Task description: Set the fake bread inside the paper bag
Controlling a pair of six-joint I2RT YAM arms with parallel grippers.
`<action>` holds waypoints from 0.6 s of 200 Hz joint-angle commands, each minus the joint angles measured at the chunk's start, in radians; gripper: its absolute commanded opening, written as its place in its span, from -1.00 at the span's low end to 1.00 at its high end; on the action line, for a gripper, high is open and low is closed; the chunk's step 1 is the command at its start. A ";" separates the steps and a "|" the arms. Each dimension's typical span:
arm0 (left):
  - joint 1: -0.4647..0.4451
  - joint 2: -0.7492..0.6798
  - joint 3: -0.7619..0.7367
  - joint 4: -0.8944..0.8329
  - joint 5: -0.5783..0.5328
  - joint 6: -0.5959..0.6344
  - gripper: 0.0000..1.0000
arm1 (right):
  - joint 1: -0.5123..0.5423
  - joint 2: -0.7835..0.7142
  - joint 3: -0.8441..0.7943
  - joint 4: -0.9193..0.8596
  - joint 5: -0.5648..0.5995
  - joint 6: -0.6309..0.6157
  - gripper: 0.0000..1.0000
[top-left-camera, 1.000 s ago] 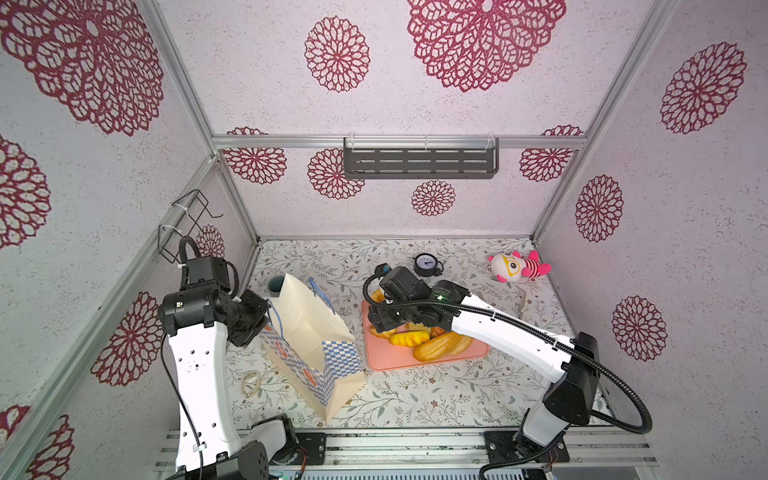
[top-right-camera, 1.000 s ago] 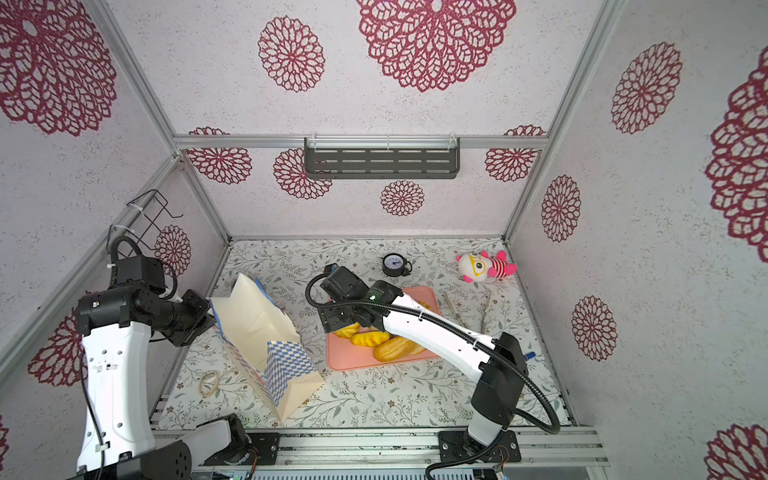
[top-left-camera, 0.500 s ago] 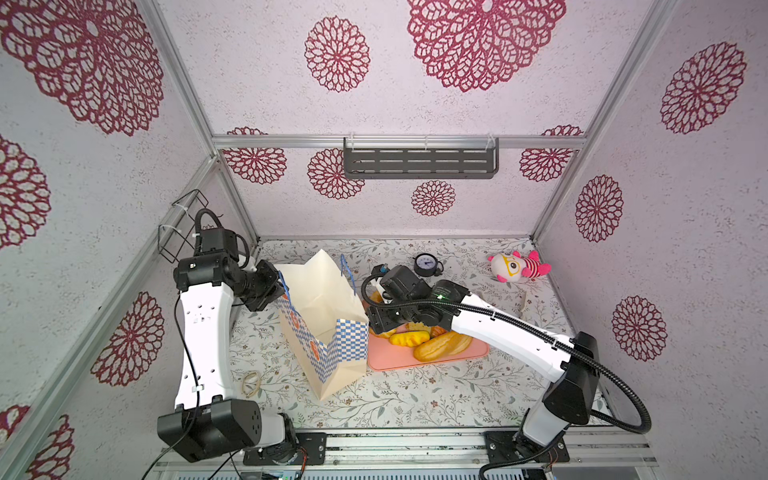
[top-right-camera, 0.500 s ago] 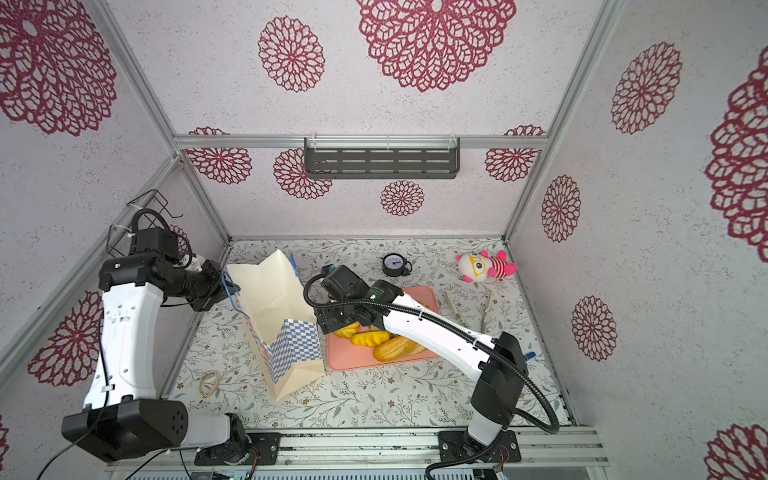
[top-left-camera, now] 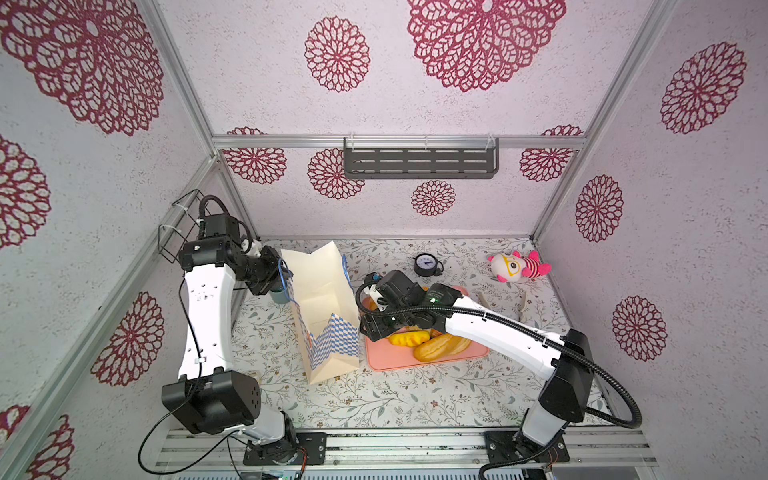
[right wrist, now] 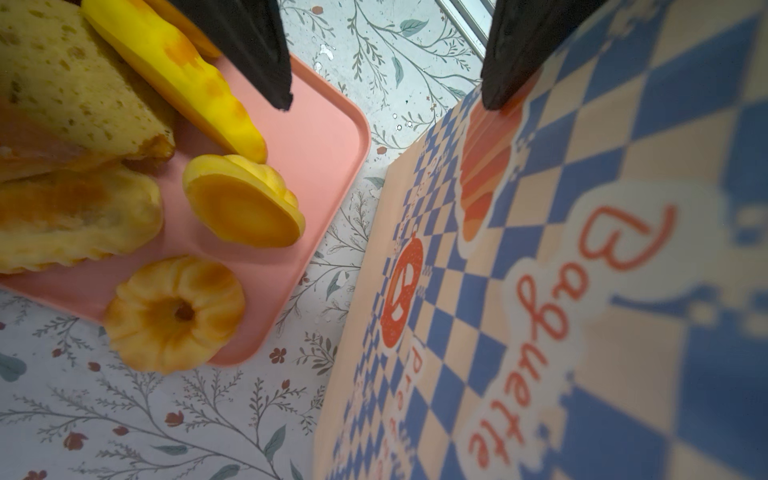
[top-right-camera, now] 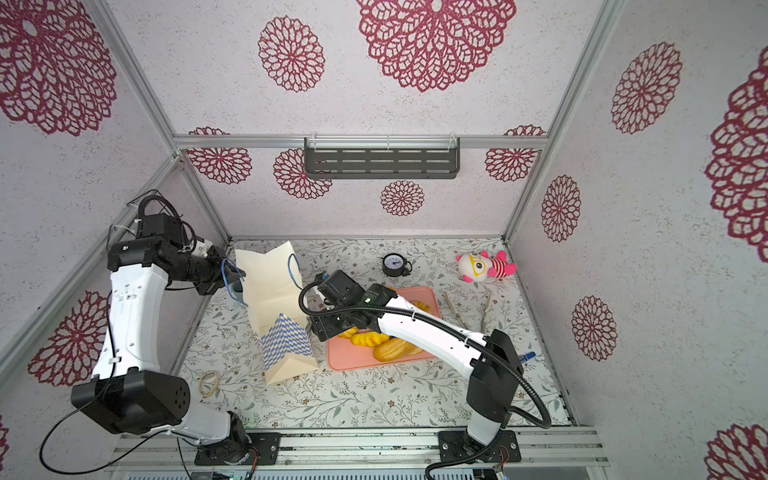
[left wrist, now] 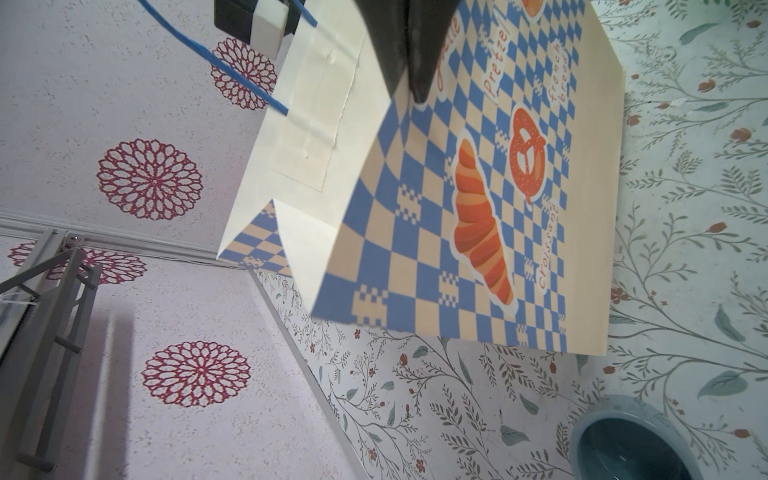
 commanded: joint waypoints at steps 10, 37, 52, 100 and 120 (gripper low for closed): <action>-0.004 0.020 0.030 0.013 0.011 0.021 -0.58 | 0.024 0.006 0.028 0.009 -0.023 -0.035 0.49; 0.003 0.026 0.063 -0.012 -0.043 0.003 0.11 | 0.039 0.022 0.046 0.002 -0.017 -0.040 0.49; 0.010 0.026 0.088 -0.024 -0.079 -0.013 0.34 | 0.042 0.024 0.051 -0.003 -0.006 -0.036 0.49; 0.063 -0.029 0.146 -0.075 -0.232 -0.100 0.95 | 0.025 -0.013 0.055 -0.070 0.118 -0.026 0.58; 0.085 -0.071 0.167 -0.094 -0.299 -0.130 0.95 | -0.001 -0.046 0.059 -0.112 0.182 -0.018 0.68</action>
